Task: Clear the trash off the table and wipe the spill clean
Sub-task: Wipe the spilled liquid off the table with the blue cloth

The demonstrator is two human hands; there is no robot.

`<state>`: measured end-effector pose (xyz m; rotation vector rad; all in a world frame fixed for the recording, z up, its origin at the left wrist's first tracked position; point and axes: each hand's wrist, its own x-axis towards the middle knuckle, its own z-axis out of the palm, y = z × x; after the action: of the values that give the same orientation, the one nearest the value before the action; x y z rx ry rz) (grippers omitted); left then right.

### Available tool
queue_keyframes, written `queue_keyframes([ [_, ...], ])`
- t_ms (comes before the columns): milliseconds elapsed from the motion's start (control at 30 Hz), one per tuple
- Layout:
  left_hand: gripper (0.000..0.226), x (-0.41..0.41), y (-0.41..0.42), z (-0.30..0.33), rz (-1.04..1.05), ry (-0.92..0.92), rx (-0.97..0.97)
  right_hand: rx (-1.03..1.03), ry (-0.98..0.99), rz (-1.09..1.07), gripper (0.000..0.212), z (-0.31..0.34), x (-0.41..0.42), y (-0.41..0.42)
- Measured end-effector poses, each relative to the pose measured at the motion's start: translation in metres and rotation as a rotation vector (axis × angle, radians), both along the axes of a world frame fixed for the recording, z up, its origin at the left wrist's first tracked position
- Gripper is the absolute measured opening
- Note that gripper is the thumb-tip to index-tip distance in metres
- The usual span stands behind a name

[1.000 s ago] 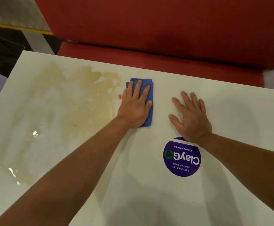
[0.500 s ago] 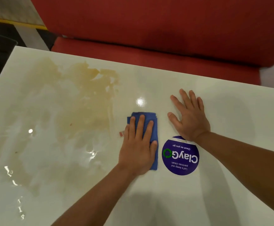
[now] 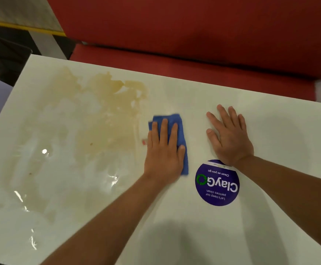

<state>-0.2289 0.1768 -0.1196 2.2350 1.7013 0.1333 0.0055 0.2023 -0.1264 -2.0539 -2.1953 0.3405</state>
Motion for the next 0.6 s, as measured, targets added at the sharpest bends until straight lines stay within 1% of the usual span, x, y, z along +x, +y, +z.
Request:
queue_keyframes([
  [100,0.065,-0.013,-0.064,-0.001,-0.024,0.018,-0.034,0.006,-0.003,-0.004,0.06,-0.001,0.0,-0.001],
  [167,0.066,-0.015,-0.064,-0.002,-0.048,0.027,-0.041,0.003,-0.007,-0.004,0.06,-0.001,0.0,-0.001],
  [267,0.066,-0.013,-0.021,-0.001,-0.042,0.014,-0.004,0.001,-0.008,-0.005,0.061,0.001,-0.002,0.0],
  [400,0.07,-0.02,0.08,-0.006,0.093,0.029,-0.016,0.001,-0.007,-0.007,0.06,-0.001,-0.001,0.0],
  [467,0.07,-0.02,0.118,-0.004,0.142,0.04,-0.046,-0.005,-0.011,-0.008,0.059,-0.002,-0.001,0.0],
  [533,0.069,-0.016,0.124,-0.006,0.165,0.063,-0.04,-0.01,-0.013,-0.01,0.058,-0.002,0.0,0.001],
  [600,0.069,-0.014,0.1,-0.008,0.148,0.067,-0.01,-0.01,-0.012,-0.012,0.059,-0.002,0.0,0.0],
])
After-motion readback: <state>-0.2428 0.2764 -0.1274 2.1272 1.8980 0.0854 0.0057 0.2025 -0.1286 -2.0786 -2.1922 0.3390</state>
